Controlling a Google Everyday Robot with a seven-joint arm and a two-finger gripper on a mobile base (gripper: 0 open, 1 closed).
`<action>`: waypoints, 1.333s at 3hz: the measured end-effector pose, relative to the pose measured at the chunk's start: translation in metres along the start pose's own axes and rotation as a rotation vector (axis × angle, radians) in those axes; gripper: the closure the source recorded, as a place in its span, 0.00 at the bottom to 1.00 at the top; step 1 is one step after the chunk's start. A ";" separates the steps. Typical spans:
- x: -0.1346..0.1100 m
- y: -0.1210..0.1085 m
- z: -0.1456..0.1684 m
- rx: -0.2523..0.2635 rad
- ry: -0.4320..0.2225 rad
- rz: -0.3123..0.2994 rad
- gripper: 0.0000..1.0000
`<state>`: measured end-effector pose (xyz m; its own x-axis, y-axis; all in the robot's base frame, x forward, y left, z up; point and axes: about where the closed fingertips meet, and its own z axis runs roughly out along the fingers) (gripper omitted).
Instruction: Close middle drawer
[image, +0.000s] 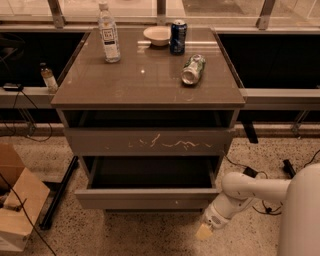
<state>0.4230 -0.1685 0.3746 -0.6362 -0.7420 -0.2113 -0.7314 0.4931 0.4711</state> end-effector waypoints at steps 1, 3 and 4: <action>0.000 0.000 0.000 0.000 0.000 0.000 1.00; -0.057 -0.053 -0.002 0.037 -0.079 -0.051 1.00; -0.057 -0.052 -0.002 0.036 -0.079 -0.051 1.00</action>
Offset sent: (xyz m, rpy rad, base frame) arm 0.0792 0.0042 -0.0219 0.0398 -0.1018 -0.0440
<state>0.4976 -0.1530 0.3641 -0.6142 -0.7291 -0.3020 -0.7710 0.4728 0.4267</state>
